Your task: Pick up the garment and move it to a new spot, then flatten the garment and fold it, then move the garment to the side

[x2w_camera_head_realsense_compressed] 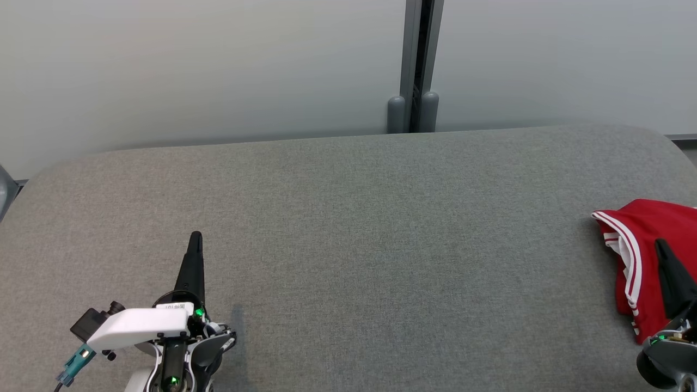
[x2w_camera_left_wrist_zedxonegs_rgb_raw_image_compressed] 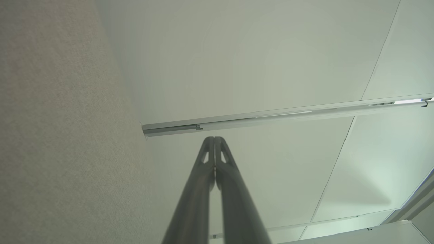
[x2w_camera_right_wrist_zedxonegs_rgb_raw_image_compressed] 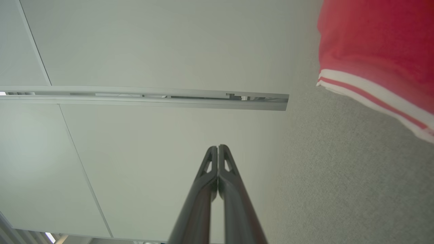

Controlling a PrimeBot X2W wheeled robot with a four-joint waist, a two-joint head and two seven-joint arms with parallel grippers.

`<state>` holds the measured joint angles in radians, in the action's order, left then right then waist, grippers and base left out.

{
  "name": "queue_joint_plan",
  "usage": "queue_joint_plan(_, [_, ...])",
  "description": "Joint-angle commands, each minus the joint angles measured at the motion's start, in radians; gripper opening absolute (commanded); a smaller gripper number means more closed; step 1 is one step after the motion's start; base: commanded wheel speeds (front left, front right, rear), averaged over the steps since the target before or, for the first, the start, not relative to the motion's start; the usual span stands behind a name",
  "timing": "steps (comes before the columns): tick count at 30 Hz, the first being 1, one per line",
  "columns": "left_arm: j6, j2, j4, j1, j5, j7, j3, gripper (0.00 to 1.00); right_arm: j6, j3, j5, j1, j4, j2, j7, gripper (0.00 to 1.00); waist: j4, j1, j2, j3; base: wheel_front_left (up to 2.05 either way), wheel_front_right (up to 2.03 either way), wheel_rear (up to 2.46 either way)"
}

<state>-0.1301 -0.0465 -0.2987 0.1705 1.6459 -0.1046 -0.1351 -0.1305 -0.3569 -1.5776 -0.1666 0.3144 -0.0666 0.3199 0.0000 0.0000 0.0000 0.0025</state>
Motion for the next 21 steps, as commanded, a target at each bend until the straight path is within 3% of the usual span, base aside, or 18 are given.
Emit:
queue_joint_plan(1, [-0.004,-0.002,0.001,0.009,0.004,0.003,0.001,0.00,0.000,-0.005,-0.005,-0.009,0.003,-0.001,0.005,0.00,0.000,0.0000,0.0000,0.000,0.00,0.00,0.00])
queue_joint_plan(21, [-0.004,-0.002,0.001,0.009,0.004,0.003,0.001,0.00,0.000,-0.007,-0.003,-0.007,0.004,0.000,0.006,0.00,0.000,0.0000,0.0000,0.000,0.00,0.00,0.00])
